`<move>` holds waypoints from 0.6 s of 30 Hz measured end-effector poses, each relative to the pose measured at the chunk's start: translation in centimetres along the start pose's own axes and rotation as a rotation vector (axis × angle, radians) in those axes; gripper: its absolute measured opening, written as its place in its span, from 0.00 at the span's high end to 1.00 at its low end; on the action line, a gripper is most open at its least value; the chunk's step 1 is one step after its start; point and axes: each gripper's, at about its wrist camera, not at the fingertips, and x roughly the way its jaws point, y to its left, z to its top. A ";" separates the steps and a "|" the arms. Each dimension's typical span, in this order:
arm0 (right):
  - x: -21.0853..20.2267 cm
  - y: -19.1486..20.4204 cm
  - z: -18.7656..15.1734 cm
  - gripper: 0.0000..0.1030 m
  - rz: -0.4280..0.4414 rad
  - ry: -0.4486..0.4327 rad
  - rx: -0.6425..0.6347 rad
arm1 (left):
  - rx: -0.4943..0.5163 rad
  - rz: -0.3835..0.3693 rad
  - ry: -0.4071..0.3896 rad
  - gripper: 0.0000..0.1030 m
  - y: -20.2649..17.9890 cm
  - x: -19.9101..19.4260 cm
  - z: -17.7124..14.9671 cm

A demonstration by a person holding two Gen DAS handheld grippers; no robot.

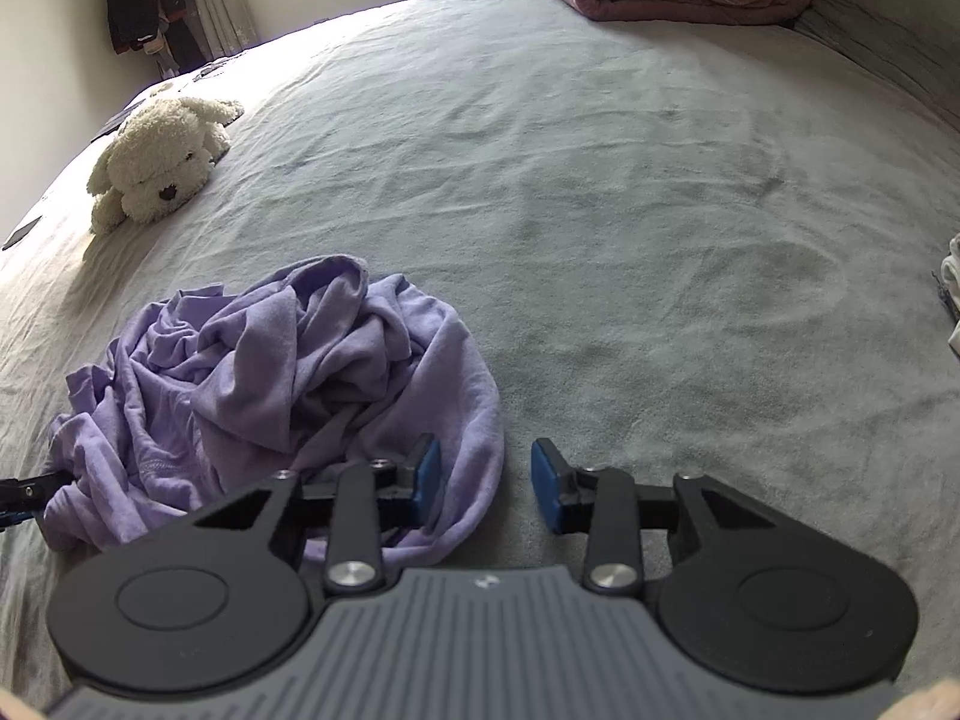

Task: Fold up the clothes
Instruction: 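Grasp the ribbed hem with the left gripper while the right gripper grasps the fabric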

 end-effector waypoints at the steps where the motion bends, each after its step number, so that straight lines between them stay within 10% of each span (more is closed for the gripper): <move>1: -0.2 0.0 0.0 0.89 0.004 -0.005 0.002 | 0.010 0.006 -0.011 0.77 0.0 -0.2 0.1; 13: -0.9 0.4 -0.1 0.78 0.102 0.009 0.042 | 0.010 0.061 -0.576 0.77 6.0 -13.4 4.8; 18: -0.7 0.4 -0.3 0.52 0.140 0.021 0.086 | 0.068 0.061 -0.601 0.77 8.0 -15.6 4.8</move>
